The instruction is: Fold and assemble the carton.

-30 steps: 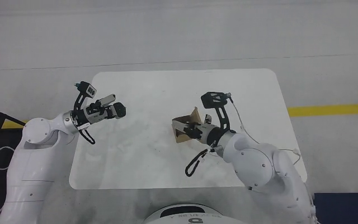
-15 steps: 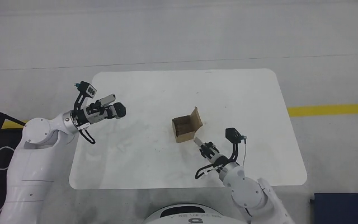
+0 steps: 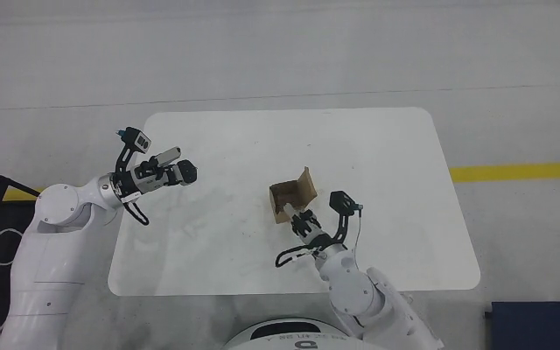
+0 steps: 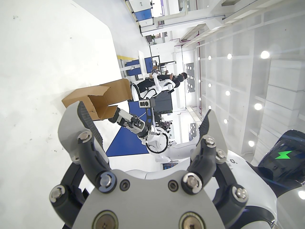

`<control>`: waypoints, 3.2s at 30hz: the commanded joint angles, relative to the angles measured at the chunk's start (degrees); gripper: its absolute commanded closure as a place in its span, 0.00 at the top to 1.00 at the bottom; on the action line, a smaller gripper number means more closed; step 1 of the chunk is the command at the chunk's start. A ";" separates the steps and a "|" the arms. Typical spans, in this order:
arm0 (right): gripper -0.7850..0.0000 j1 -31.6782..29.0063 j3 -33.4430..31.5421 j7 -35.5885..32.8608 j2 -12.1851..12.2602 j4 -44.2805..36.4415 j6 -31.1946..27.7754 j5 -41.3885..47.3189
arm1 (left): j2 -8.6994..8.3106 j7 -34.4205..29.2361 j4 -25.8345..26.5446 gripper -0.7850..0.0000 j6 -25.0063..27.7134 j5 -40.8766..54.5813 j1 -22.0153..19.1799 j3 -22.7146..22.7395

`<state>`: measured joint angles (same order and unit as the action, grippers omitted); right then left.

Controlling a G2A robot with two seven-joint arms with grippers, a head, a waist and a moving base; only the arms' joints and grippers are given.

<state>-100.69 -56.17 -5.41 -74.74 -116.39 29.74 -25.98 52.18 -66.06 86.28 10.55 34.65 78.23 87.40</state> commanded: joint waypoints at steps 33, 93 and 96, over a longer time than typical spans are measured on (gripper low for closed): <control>0.85 5.86 -2.21 -13.93 0.85 -6.96 7.86 -10.91 | 0.00 0.00 0.00 1.00 0.00 0.00 0.00 0.00; 0.00 5.22 0.73 -6.09 -1.15 5.02 9.71 -7.83 | 6.86 11.43 -1.33 1.00 1.00 -67.81 -20.80 -37.86; 0.00 5.17 1.40 -6.81 -1.09 3.99 11.09 -9.87 | 6.39 11.22 -1.27 1.00 1.00 -67.26 -20.17 -35.90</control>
<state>-95.47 -55.02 -11.99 -75.86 -111.97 40.48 -35.13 58.74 -54.77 84.94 11.62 -32.85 57.82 50.80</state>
